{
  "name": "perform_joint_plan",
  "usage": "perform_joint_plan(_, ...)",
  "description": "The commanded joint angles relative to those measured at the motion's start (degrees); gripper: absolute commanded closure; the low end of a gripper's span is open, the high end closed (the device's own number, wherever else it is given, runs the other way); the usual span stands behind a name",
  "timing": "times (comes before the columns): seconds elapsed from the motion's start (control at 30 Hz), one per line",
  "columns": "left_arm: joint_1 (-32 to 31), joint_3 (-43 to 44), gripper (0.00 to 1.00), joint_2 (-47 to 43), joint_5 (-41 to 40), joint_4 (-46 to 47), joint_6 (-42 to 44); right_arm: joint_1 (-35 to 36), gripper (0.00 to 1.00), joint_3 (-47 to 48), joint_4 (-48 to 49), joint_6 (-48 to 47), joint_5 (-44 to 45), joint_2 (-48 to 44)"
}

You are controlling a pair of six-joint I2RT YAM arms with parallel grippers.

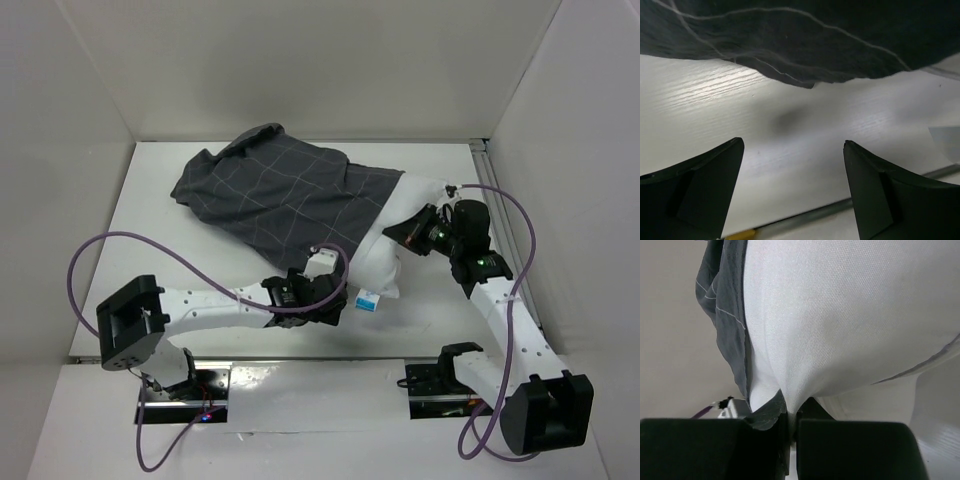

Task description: Put the pillow into the pillowcase

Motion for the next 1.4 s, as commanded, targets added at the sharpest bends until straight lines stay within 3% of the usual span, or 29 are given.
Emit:
perform_joint_plan(0.0, -0.37, -4.48, 0.06, 0.12, -4.08, 15.27, -2.84, -1.05, 1.00, 4.75, 4.26, -0.27, -1.81, -0.47)
perform_joint_plan(0.2, -0.37, -8.00, 0.06, 3.02, -7.87, 23.63, -3.03, -1.06, 1.00, 5.90, 3.55, -0.27, -1.29, 0.05)
perform_joint_plan(0.4, -0.37, -14.87, 0.13, 4.78, -14.89, 35.31, -11.46, -1.06, 1.00, 5.90, 4.08, -0.27, -1.90, 0.58)
perform_joint_plan(0.57, -2.38, -7.76, 0.13, 9.88, -23.60, 26.12, -16.20, -1.06, 1.00, 5.90, 4.08, -0.79, -1.90, 1.11)
perform_joint_plan(0.83, -2.39, -9.59, 0.20, 8.83, -20.97, 33.75, -13.57, -1.06, 1.00, 5.90, 4.08, -0.79, -2.43, 2.17)
perform_joint_plan(1.0, -2.39, -10.12, 0.07, 8.21, -19.56, 34.37, -14.71, -1.06, 1.00, 5.90, 4.08, -0.79, -2.96, 2.17)
perform_joint_plan(1.1, -2.39, -7.23, 0.05, 11.28, -22.10, 31.04, -15.94, -1.06, 1.00, 4.58, 5.75, -0.18, -3.57, 2.17)
perform_joint_plan(1.23, -2.39, -3.18, 0.17, 13.40, -24.65, 22.78, -23.14, -1.06, 1.00, 5.11, 4.17, -1.40, -3.57, 2.69)
perform_joint_plan(1.37, -2.39, -1.24, 0.44, 14.63, -26.07, 14.61, -30.77, -1.06, 1.00, 6.34, 3.64, -1.41, -3.57, 2.69)
